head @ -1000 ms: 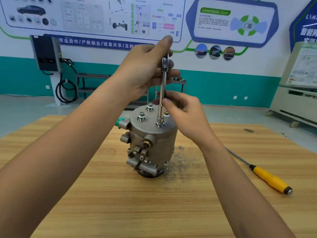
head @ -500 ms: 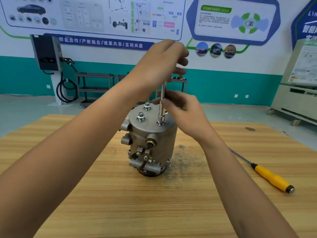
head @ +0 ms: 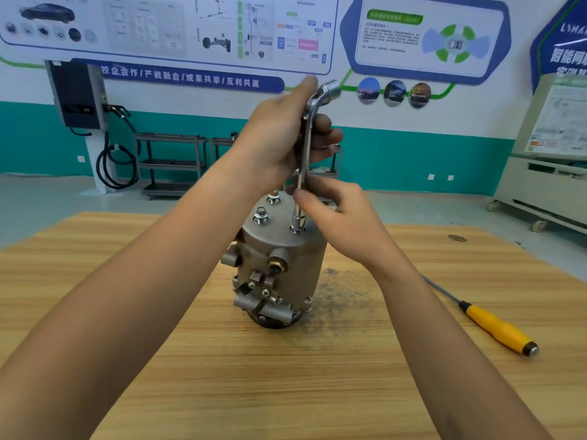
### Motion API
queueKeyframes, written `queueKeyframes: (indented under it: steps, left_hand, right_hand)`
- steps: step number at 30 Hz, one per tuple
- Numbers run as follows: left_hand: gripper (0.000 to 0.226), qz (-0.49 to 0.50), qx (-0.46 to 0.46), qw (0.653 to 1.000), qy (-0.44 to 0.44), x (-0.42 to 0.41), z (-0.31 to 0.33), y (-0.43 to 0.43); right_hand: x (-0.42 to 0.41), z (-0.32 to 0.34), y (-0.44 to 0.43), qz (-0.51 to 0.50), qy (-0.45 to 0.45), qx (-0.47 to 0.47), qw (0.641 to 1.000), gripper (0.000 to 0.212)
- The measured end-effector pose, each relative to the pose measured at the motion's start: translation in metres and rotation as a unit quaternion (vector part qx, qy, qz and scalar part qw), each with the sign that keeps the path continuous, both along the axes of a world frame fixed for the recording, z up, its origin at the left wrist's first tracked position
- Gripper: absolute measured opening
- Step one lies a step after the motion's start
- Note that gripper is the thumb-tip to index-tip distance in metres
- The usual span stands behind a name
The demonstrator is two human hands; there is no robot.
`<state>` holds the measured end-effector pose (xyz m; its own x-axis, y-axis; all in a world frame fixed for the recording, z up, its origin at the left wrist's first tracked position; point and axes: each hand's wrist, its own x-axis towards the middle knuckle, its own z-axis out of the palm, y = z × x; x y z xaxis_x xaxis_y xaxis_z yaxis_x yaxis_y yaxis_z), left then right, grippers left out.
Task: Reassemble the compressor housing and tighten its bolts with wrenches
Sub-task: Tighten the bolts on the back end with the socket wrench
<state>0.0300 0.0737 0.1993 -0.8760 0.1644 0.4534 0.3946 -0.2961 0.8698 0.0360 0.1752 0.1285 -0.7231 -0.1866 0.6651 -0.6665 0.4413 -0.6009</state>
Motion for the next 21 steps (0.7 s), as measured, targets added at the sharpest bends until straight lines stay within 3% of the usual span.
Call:
queueKeyframes:
  steps: [2,4,5,7,8,9,10,13,15,18,21]
  left_hand:
    - [0.031,0.029,-0.065,0.997,0.028,0.003,0.004,0.0]
    - [0.036,0.079,-0.107,0.985,0.11,0.012,0.007,0.002]
    - [0.035,0.113,-0.136,0.969,0.17,0.016,0.006,0.003]
    - [0.028,0.206,-0.239,0.904,0.289,0.021,0.004,0.004]
    - [0.029,0.236,-0.269,0.882,0.309,0.022,0.003,0.005]
    - [0.031,0.24,-0.271,0.883,0.298,0.023,0.002,0.005]
    - [0.031,0.211,-0.241,0.909,0.268,0.024,0.003,0.006]
    - [0.032,0.032,-0.086,0.989,0.12,0.018,0.006,0.004]
    - [0.031,-0.07,0.006,0.996,0.047,0.009,0.004,-0.001]
    - [0.036,-0.047,0.032,0.998,-0.023,-0.002,0.001,-0.007]
    - [0.034,0.045,-0.036,0.998,0.006,-0.003,0.002,-0.004]
  right_hand:
    - [0.0,-0.001,0.001,-0.005,-0.002,0.011,1.0,0.013]
    - [0.001,0.0,0.0,-0.028,0.025,0.006,0.999,0.006]
    - [0.002,-0.001,-0.001,-0.042,0.042,0.003,0.998,0.003]
    - [0.001,-0.002,-0.005,-0.093,0.078,0.024,0.992,0.013]
    - [0.0,-0.002,-0.006,-0.12,0.092,0.038,0.988,0.017]
    - [0.0,-0.003,-0.007,-0.135,0.098,0.045,0.985,0.019]
    - [0.0,-0.003,-0.008,-0.128,0.095,0.043,0.986,0.018]
    - [0.0,-0.002,-0.008,0.034,0.004,-0.055,0.998,0.004]
    - [-0.003,-0.003,-0.004,0.071,-0.02,-0.081,0.994,0.018]
    - [-0.005,-0.001,0.001,0.037,0.013,-0.073,0.997,0.02]
    - [-0.006,0.001,0.002,-0.024,0.056,-0.085,0.995,0.011]
